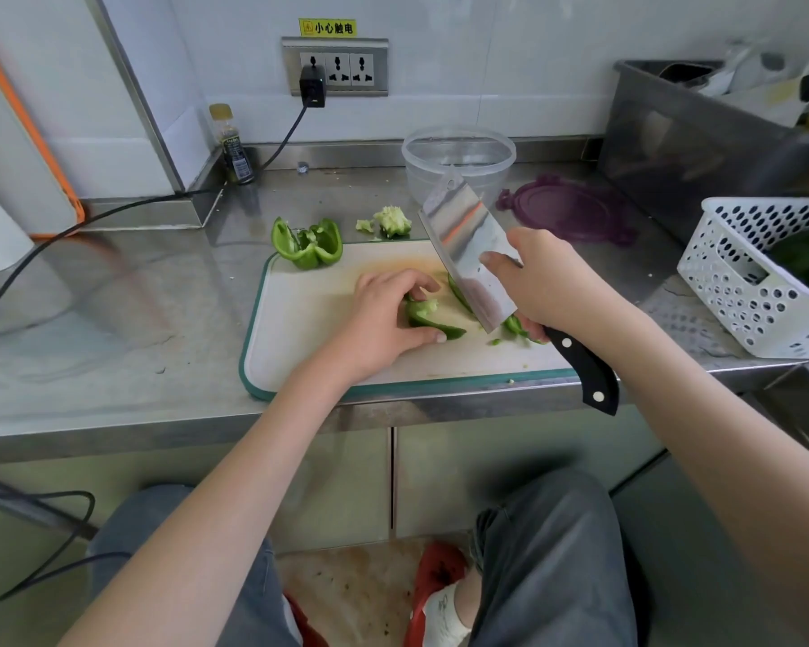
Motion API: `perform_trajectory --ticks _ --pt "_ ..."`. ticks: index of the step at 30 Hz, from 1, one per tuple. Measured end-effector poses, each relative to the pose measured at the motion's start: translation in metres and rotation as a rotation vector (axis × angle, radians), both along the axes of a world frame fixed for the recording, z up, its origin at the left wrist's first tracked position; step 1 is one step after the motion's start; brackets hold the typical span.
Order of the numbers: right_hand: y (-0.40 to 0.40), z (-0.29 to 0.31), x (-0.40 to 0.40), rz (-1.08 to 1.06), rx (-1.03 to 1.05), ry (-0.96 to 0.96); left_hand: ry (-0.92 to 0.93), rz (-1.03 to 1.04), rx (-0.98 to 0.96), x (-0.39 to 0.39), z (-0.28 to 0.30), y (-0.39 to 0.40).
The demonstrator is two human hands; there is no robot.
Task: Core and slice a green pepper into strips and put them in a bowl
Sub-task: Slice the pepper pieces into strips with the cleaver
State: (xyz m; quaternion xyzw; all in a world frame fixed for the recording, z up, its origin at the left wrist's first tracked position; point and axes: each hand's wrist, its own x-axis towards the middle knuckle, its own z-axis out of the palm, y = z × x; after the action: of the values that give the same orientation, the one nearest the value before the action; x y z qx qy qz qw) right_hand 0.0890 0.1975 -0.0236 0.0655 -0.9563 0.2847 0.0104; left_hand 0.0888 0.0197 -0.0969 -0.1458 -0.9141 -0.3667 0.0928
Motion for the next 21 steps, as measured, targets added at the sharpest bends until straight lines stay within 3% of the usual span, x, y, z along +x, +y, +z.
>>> perform_trajectory --ticks 4,10,16,21 --pt "-0.002 -0.001 0.000 -0.008 -0.007 0.008 -0.012 0.075 0.160 0.003 0.002 0.000" --pt "-0.003 -0.003 -0.001 -0.002 0.008 0.012 0.078 0.110 -0.033 0.005 -0.004 -0.002" --pt "-0.007 -0.005 0.002 -0.035 -0.037 0.009 0.280 0.189 0.050 0.010 0.000 -0.003" --pt "-0.020 -0.010 0.003 -0.061 -0.068 -0.057 0.184 0.163 -0.006 0.020 -0.001 0.001"
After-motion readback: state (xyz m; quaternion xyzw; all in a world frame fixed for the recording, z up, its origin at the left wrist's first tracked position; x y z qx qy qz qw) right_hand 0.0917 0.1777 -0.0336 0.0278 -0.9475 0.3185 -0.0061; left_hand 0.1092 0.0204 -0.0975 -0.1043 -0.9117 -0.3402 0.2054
